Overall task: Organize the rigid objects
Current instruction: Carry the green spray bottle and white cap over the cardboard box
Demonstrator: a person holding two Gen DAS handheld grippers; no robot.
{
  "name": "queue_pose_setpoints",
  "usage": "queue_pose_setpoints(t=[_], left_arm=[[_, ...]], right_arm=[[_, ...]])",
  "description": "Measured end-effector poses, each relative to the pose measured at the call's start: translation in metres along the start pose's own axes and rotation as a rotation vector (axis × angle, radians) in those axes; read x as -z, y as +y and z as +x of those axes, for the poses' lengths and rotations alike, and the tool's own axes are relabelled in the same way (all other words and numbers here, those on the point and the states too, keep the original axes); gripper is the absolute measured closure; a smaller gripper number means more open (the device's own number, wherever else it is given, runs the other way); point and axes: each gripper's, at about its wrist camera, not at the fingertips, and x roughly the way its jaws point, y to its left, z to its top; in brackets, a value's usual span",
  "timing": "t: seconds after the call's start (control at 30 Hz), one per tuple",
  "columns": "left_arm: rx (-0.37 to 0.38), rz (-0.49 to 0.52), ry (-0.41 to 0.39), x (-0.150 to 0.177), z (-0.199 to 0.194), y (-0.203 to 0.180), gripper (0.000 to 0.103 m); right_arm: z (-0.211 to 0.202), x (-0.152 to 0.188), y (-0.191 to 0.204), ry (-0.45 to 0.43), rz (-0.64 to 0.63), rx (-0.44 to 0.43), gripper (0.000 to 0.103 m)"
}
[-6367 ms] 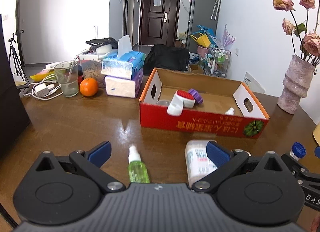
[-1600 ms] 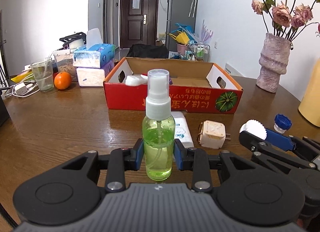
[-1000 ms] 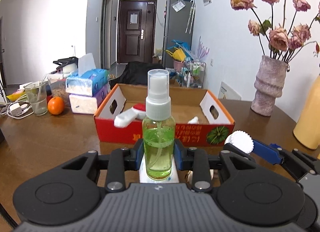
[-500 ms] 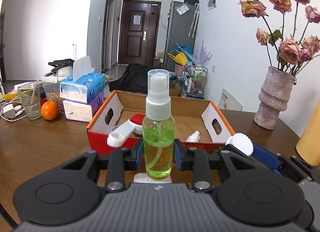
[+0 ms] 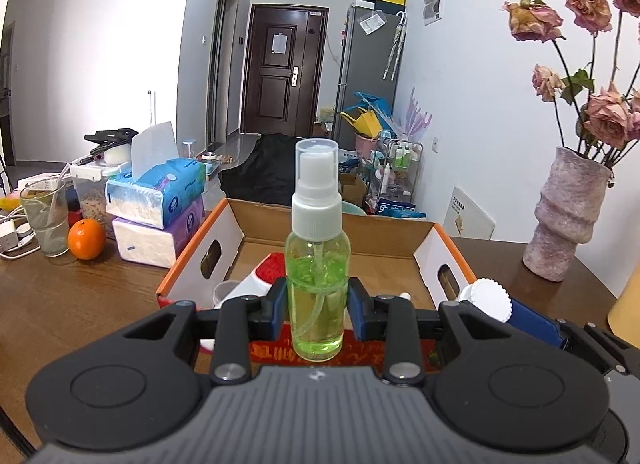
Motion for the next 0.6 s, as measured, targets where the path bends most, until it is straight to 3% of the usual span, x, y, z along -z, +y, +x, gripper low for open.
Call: queue_pose_setpoints(t=[0.6], left_arm=[[-0.055,0.038,-0.042,-0.029,0.061,0.000,0.071]], right_arm=[[0.062,-0.024,0.001,-0.018,-0.048,-0.013,0.065]])
